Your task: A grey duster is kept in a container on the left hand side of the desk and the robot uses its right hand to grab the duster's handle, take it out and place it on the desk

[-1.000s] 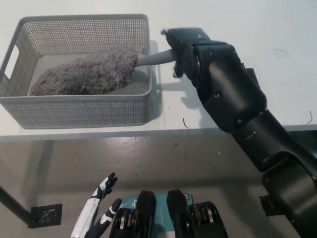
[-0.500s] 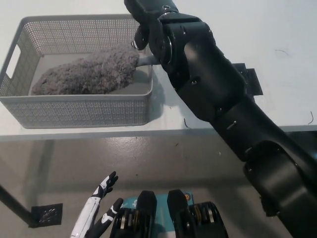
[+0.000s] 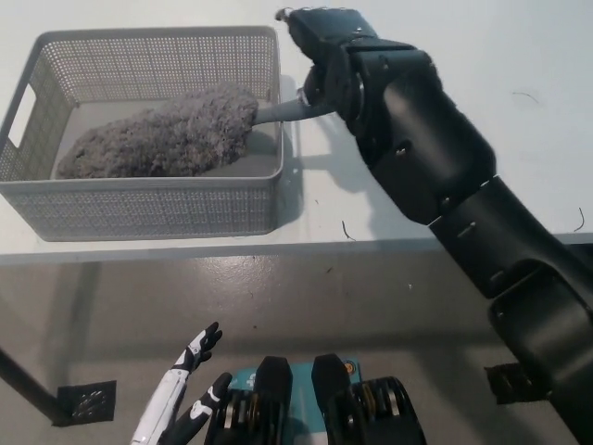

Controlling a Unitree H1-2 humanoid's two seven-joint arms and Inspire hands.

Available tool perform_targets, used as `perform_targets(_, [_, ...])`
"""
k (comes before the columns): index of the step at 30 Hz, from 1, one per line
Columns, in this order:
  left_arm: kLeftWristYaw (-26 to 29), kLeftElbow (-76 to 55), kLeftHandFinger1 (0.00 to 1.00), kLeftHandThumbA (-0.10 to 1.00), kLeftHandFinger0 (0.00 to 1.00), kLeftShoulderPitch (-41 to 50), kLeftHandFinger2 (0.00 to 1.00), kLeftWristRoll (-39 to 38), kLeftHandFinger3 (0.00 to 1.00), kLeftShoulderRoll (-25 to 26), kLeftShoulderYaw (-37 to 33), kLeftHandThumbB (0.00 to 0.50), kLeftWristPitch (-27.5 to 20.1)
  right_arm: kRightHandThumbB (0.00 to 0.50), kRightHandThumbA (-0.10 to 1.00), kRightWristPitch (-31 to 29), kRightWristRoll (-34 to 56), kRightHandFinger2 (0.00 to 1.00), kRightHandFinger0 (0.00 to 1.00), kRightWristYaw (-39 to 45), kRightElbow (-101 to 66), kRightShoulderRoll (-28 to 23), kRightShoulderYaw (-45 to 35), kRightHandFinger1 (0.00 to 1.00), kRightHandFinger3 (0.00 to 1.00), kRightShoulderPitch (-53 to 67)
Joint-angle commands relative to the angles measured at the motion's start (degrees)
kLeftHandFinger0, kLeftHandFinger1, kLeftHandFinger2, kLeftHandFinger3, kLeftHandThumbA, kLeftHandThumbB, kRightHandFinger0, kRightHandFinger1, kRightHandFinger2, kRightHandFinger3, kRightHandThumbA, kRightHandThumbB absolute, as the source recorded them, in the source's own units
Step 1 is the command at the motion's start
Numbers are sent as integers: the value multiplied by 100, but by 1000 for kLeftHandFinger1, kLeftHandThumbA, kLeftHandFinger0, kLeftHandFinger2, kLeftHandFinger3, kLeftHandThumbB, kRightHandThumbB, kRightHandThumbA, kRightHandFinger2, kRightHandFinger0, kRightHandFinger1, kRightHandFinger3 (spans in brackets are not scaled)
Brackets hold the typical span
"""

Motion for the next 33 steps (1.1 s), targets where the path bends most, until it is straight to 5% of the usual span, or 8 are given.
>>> perform_targets(1, [-22,-96,1000,895,1000,-37,1000,-13,1000,75,0,86,-230,500,667,71,-252,1000,1000,669,-206,-80,-162,1000,1000,-431])
perform_targets(18, [-139,-177,1000,895,1000,-88,1000,24,1000,106,-66,59,-140,500,684,71,-23,1000,1000,383,801,221,-13,1000,1000,-497])
perform_targets(25, [-162,-136,1000,913,1000,-66,1000,-4,1000,67,-79,89,-140,500,676,-7,276,1000,1000,-12,1531,355,147,1000,1000,-517])
perform_targets(27, [-133,-116,1000,914,1000,-68,1000,5,1000,56,-71,94,-182,500,631,-301,322,1000,1000,-849,1760,415,88,1000,1000,-420])
perform_targets(30, [-112,-80,1000,912,1000,-19,1000,68,1000,-8,-132,76,-218,500,556,-1034,237,1000,1000,-3265,2177,481,35,1000,1000,-63])
perform_targets(31, [-94,-49,1000,911,1000,1,1000,112,1000,-30,-158,80,-249,500,481,-1303,264,1000,965,-4252,2366,530,-49,954,1000,69])
perform_targets(32, [-95,-54,1000,916,1000,27,1000,139,1000,-51,-177,92,-244,416,268,-1524,313,570,328,-4951,2469,563,-135,432,763,173])
perform_targets(33, [-96,-66,1000,918,1000,34,1000,154,1000,-61,-185,95,-233,288,81,-1680,339,261,66,-5406,2538,584,-180,138,579,223])
